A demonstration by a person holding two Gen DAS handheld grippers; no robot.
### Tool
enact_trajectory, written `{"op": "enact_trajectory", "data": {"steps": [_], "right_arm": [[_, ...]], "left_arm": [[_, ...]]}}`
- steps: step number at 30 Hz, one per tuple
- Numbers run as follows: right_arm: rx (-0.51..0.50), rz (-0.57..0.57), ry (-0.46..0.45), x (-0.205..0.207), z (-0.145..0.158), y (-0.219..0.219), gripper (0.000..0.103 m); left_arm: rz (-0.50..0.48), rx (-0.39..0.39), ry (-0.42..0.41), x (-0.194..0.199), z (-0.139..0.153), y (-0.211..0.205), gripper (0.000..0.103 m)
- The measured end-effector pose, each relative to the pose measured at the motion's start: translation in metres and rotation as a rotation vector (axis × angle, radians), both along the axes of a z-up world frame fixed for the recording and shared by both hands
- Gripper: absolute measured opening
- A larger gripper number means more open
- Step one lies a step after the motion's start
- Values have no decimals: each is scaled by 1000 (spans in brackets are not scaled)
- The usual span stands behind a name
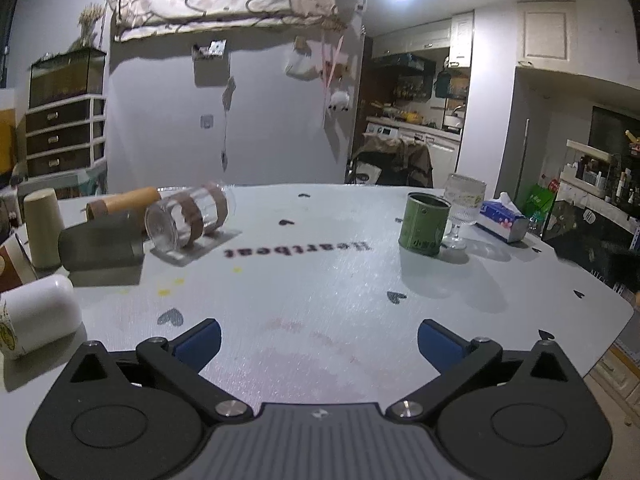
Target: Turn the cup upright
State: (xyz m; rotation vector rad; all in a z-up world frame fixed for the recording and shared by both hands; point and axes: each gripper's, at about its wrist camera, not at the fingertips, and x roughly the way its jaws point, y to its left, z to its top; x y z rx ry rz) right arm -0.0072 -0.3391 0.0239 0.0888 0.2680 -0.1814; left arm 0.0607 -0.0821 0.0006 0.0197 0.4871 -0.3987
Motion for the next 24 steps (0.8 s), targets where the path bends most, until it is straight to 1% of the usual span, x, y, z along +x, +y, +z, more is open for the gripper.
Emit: {"op": "enact_trajectory", "data": {"steps": [5,7,10,13,16,18,24], "right_arm": [[-9,21,-15,-22,-11,12,103],[-24,16,-32,-28,-14,18,103],[-51,-4,-41,-35,-18,25,103],[-39,-6,-33,-40,-22,27,103],[-45,1,-37,-45,-26,30,103],[-60,-1,-44,-47,-28,32,103],[-59,-6,-53,-52,-29,31,103]], "left_arm": [[1,-24,-22,-9,0,0,103],[4,-29,-47,-15,1,1,103],[12,-24,-92,-25,3,2,103],[14,-5,-126,-33,4,1,103],[1,24,-132,-38,3,-2,103],[-4,24,-129,-39,2,-2,103],[19,11,-123,-39,1,2,103]]}}
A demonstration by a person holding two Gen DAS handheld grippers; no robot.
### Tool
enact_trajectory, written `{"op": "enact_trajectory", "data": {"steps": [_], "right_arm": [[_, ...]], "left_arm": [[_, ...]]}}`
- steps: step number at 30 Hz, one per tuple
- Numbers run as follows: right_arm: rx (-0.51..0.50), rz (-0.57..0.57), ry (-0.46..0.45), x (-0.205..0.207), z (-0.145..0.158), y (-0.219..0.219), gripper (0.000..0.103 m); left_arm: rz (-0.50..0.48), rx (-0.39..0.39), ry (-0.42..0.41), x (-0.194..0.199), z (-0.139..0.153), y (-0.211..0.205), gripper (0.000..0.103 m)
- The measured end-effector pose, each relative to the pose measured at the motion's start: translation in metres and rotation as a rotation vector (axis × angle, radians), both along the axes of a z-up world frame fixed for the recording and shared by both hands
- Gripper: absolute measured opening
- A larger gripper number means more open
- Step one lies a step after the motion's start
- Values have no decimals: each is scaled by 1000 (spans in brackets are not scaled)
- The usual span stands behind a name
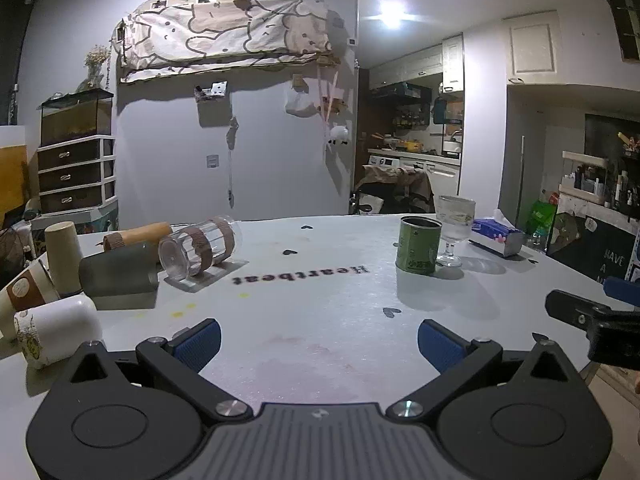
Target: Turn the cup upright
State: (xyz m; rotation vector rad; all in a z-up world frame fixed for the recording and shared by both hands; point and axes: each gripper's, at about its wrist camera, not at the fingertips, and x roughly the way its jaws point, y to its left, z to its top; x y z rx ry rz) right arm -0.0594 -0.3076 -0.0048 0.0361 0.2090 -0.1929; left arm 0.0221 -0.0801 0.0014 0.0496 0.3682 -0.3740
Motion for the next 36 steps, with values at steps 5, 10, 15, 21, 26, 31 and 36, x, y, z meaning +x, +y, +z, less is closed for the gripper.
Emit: {"op": "enact_trajectory", "data": {"steps": [5,10,15,21,26,31,36], "right_arm": [[0,-6,0,-2,-1,-1,103],[0,-12,0,-4,0,-3,103],[-1,-11,2,-4,0,-4,103],[-6,-8,10,-3,0,-3,103],[-6,-2,13,-2,0,-2,103],[-7,-3,13,-2,0,-2,103],[-7,-3,12,-2,0,-2,103]], "left_arm": [[2,6,-7,-1,0,0,103],[6,6,-5,-1,0,0,103],[6,6,-5,-2,0,1,103],[7,7,-5,-2,-1,1,103],[7,8,-5,-2,-1,1,103],[8,8,-5,-2,-1,1,103],[7,8,-6,-2,-1,1,103]]}}
